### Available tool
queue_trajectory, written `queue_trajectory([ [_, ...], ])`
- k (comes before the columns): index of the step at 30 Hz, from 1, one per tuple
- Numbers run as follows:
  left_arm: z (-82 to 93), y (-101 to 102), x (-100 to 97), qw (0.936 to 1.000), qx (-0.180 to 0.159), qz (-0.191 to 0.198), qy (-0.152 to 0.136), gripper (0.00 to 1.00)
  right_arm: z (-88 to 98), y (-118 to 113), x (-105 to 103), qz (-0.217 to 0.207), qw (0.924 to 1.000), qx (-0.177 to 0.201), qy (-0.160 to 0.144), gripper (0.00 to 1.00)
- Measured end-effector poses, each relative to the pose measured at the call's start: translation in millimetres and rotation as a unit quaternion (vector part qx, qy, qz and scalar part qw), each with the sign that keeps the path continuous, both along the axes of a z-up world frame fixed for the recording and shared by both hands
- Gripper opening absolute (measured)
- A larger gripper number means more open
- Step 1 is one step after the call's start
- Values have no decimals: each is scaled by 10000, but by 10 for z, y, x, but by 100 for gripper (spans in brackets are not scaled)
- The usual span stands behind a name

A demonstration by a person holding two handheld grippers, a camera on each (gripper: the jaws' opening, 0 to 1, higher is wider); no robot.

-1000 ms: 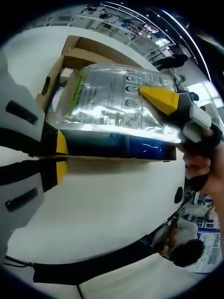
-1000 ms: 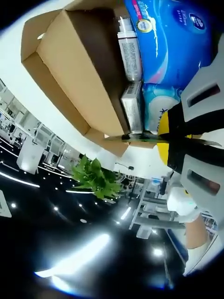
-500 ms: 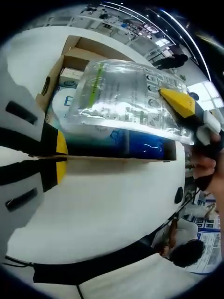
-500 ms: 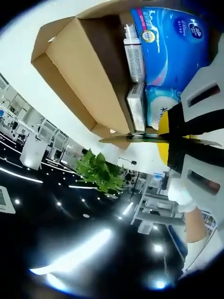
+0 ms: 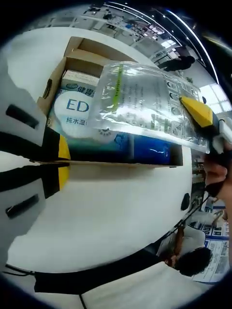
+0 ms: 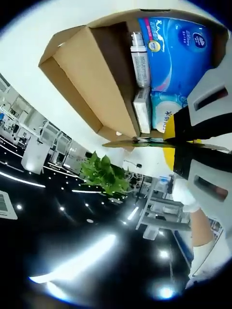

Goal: Operate the shoe box by opening the lid, removing the specified soft item, and placing it in the target area until the item is outside and the box remains undamaged.

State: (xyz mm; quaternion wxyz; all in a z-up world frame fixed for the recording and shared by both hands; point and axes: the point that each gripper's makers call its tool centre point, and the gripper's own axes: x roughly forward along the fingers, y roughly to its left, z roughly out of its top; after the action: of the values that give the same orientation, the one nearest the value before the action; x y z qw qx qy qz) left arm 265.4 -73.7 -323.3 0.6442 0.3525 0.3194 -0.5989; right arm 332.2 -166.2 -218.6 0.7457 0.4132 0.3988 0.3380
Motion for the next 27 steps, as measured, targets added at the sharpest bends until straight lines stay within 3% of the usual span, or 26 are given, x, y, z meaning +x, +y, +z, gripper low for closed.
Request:
queue_trajectory([
  [27, -8, -7, 9, 10000, 6, -3, -15, 0, 263, -375, -129, -6, 9999, 148, -65, 0],
])
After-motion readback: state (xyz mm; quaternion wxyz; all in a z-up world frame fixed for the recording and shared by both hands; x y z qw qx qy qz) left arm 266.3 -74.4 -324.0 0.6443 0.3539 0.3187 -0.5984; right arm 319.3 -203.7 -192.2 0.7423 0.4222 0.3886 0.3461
